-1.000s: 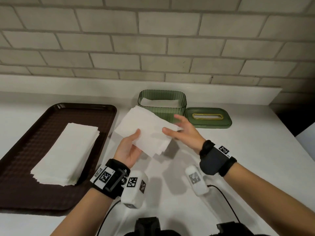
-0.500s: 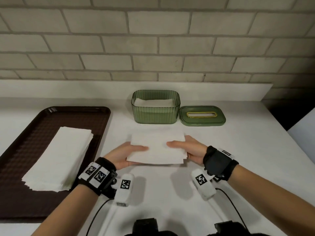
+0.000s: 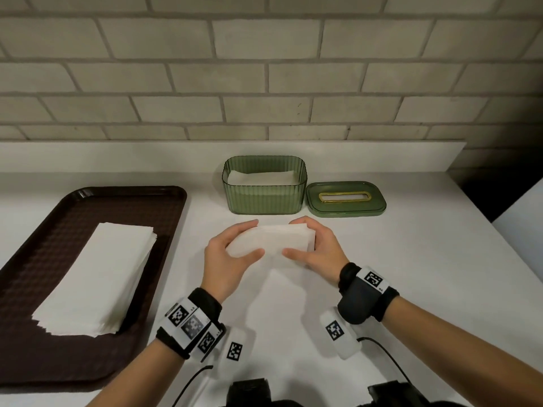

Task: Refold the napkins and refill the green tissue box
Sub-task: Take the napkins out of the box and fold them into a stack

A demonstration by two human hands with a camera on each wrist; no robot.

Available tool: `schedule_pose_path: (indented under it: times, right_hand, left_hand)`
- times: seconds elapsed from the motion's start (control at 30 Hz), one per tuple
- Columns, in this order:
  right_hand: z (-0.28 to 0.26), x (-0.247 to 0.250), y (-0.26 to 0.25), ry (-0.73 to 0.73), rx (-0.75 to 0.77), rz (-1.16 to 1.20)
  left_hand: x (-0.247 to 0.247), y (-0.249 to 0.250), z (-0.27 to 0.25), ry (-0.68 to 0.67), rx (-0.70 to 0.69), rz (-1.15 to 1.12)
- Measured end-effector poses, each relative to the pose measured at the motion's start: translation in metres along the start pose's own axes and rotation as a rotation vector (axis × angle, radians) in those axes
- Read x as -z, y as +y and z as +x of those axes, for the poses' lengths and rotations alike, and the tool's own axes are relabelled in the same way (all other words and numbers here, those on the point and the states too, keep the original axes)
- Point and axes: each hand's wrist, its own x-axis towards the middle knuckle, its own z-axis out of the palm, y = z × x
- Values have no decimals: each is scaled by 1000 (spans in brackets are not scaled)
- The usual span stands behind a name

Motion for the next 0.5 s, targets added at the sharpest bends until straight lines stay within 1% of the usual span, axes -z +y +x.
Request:
schedule_pose_path:
  times: [0.1,0.2,0.3,0.37,0.5]
  right_hand:
    - [3,-2,-2,31,43,36]
    - [5,-3,-5,62,78,79]
    - [3,-8,-1,45,28,98]
    - [2,-13,2,66,-16,126]
    - [8,-17,-2,27,-37,216]
  left_hand:
    - [-4,7,-2,6,-86,-28]
    - [-6,9,-1,15,-86,-48]
    - [-7,6,-2,16,-67,-15]
    - [-10,7,-2,27,-81,-26]
    - [-12,11,4,19,-66,-43]
